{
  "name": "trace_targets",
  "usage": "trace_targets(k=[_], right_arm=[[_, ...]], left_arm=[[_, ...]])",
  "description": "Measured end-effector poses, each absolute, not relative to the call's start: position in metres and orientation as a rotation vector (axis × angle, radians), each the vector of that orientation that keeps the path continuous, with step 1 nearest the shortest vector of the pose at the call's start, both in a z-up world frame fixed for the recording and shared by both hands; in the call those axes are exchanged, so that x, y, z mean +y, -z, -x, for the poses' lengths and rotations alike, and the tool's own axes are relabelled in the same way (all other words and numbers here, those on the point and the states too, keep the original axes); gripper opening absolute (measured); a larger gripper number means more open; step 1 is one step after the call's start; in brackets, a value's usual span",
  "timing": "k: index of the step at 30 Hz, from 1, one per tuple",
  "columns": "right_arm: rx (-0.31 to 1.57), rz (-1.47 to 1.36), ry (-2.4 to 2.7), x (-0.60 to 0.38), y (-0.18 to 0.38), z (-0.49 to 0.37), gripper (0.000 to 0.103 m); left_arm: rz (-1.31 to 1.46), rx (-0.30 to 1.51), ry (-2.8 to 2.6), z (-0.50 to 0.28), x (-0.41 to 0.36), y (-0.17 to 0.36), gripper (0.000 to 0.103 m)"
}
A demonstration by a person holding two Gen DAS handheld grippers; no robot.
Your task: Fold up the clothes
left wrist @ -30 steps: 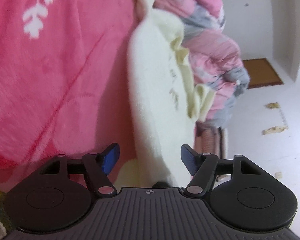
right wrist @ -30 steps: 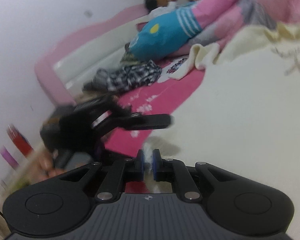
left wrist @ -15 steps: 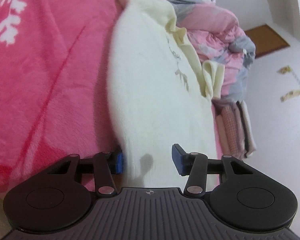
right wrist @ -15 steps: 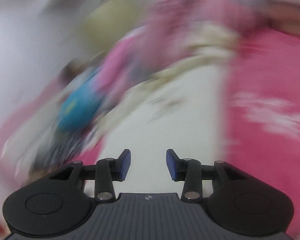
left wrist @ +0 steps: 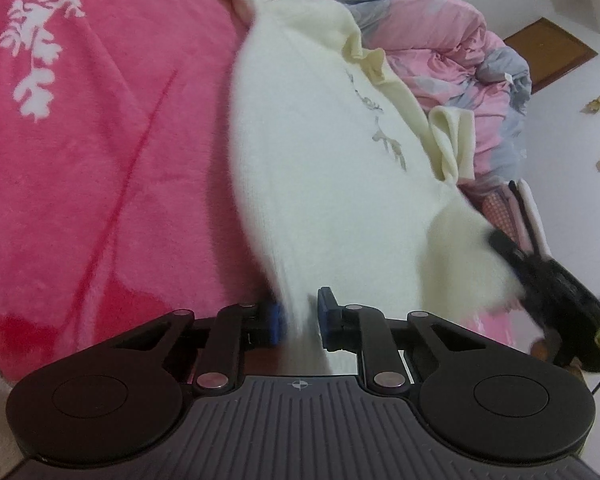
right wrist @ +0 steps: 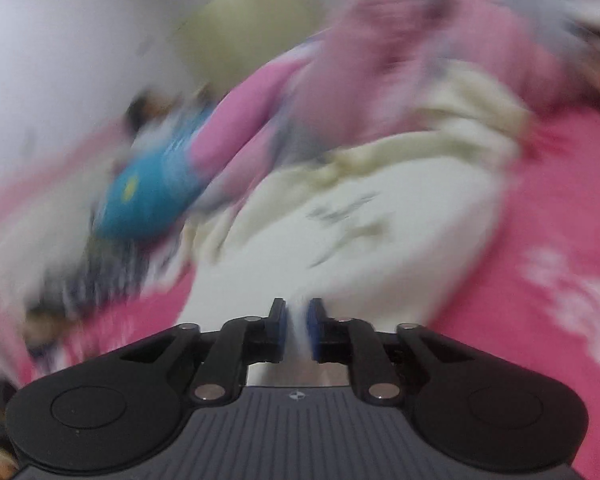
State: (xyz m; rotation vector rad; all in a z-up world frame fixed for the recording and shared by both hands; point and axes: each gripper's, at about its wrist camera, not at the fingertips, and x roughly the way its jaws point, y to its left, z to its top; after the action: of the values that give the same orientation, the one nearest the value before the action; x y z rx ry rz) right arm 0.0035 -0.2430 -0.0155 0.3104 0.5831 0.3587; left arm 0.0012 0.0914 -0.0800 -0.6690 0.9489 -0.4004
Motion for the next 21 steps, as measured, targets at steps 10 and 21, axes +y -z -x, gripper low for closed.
trace_targets(k=[10, 21], right_arm=[[0.549, 0.12, -0.548, -0.135, 0.039, 0.048, 0.043], [0.724, -0.857, -0.344, -0.295, 0.072, -0.032, 0.045]], left_arm=[[0.668, 0.963, 0.389, -0.003, 0.091, 0.081, 0.017], [0.666, 0.949, 0.386, -0.002, 0.089, 0.082, 0.017]])
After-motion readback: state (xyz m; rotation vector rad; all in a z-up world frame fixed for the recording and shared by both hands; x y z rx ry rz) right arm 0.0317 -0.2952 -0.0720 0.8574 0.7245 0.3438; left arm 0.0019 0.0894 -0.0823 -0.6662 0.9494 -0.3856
